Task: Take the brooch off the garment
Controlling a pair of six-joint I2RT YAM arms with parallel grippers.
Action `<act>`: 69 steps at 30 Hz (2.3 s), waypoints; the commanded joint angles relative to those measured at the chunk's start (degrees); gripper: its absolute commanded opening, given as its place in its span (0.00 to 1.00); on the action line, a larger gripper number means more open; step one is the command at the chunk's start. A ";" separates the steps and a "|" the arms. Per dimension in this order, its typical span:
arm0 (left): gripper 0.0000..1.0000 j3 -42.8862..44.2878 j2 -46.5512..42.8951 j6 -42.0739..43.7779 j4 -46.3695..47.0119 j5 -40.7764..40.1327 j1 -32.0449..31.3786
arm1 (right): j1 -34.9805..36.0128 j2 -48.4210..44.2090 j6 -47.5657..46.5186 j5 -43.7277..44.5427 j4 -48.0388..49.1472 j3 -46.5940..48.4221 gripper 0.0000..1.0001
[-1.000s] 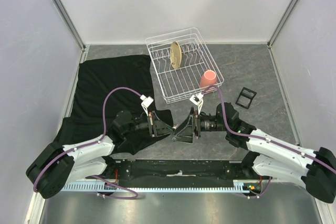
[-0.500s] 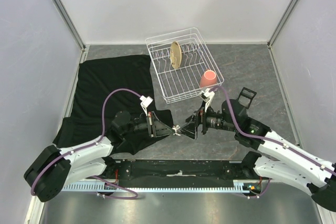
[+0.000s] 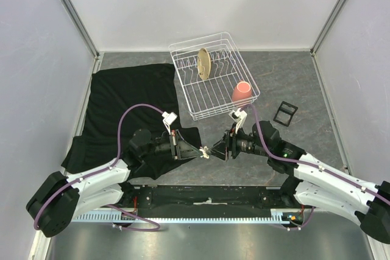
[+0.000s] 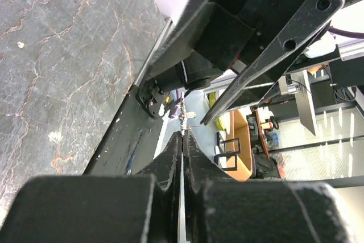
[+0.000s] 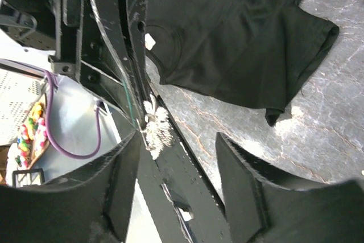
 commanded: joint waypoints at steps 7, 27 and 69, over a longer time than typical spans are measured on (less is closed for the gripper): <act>0.02 2.52 0.04 -1.44 -1.09 -1.00 -0.30 | 0.12 2.07 2.10 -1.24 7.64 -0.54 0.57; 0.02 3.75 0.04 -1.53 -3.02 -1.61 -0.30 | 1.17 3.30 2.01 0.08 7.64 -1.33 0.48; 0.02 4.80 -3.29 1.37 -3.37 0.14 -0.30 | 1.26 4.18 6.75 3.95 6.93 -2.12 0.19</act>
